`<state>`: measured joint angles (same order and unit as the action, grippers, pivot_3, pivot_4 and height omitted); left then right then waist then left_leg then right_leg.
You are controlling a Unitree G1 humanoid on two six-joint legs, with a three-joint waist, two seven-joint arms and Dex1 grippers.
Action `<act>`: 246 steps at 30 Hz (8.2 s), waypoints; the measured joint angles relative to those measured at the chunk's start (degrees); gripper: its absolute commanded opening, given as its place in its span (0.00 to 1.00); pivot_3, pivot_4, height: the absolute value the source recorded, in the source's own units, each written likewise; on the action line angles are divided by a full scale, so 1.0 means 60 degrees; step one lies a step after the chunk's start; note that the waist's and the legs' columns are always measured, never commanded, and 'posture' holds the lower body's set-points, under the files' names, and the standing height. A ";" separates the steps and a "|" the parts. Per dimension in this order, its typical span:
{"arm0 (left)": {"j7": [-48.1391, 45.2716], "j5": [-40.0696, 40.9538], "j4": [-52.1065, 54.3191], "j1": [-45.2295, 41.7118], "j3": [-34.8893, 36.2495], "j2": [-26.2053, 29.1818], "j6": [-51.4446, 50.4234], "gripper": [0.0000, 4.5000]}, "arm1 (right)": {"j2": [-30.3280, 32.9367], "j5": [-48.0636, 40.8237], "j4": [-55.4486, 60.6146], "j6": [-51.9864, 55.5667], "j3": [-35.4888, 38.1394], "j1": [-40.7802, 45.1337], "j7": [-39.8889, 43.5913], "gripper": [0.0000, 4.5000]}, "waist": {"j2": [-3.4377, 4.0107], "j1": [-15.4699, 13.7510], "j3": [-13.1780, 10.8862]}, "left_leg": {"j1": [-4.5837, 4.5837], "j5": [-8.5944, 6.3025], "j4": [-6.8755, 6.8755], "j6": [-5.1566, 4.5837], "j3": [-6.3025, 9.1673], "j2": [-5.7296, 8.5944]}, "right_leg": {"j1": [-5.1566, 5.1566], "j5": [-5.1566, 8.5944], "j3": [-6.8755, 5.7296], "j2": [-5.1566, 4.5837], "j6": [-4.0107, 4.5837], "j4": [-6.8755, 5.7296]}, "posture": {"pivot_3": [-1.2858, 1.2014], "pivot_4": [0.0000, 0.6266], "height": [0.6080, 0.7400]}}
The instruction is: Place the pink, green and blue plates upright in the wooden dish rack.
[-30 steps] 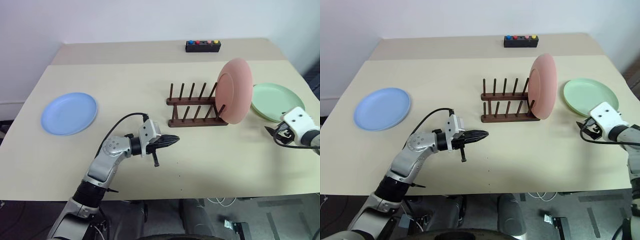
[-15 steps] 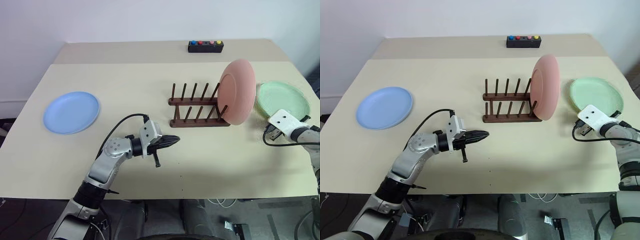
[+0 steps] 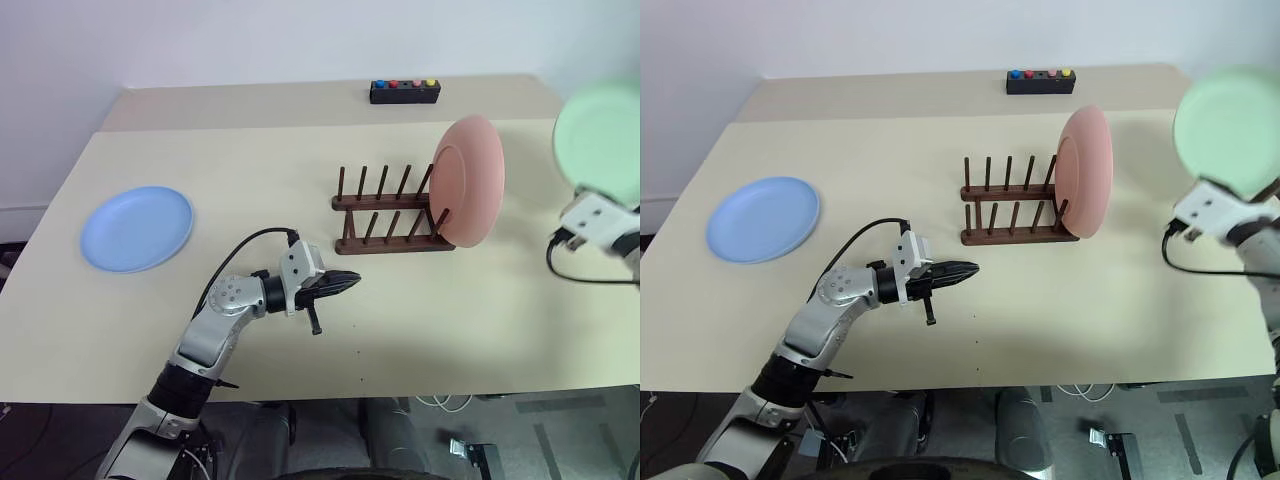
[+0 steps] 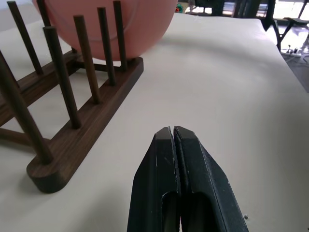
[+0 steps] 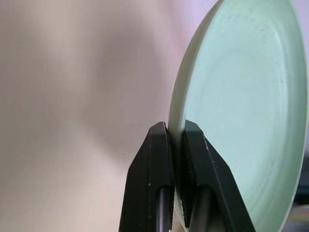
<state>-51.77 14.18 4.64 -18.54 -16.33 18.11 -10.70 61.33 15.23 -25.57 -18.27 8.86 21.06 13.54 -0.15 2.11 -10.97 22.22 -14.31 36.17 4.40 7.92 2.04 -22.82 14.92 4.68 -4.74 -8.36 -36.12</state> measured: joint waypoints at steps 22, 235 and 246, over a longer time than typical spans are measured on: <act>0.0078 -0.0043 -0.0091 -0.0011 -0.0001 -0.0019 0.0167 0.00 | -0.2699 -0.9882 0.8429 0.6149 0.0114 0.1527 0.3871 0.01 | -0.0025 -0.0220 -0.0009 | 0.0017 -0.0001 0.0009 -0.0002 0.0029 -0.0001 | -0.0002 -0.0001 -0.0016 -0.0005 0.0002 0.0002 | 0.52 0.24 1.00; 0.9997 0.1719 0.1373 -0.4501 0.6880 -0.2000 -0.1179 1.00 | -0.4621 0.3604 0.4224 -0.0404 -0.4517 0.2931 0.1802 0.00 | -0.0158 -0.0160 -0.0036 | 0.0039 0.0019 -0.0007 0.0035 0.0024 -0.0003 | -0.0060 -0.0018 -0.0027 0.0000 0.0017 -0.0013 | 0.52 0.24 1.00; 0.8507 0.0319 -0.0434 -0.1777 0.5578 -0.0700 -0.0837 1.00 | -0.5867 -0.0528 0.5210 0.0110 -0.3759 0.2934 0.2713 0.00 | -0.0156 -0.0184 -0.0035 | 0.0039 0.0018 -0.0004 0.0033 0.0032 -0.0003 | -0.0053 -0.0019 -0.0029 0.0000 0.0018 -0.0015 | 0.52 0.24 1.00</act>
<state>-0.73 16.10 2.03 -29.20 17.14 13.90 -15.72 26.13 12.07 5.69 -17.62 -13.69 38.67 29.82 -1.09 1.00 -11.19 22.45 -14.20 36.14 4.60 8.11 2.03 -23.14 14.81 4.51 -4.74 -8.25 -36.21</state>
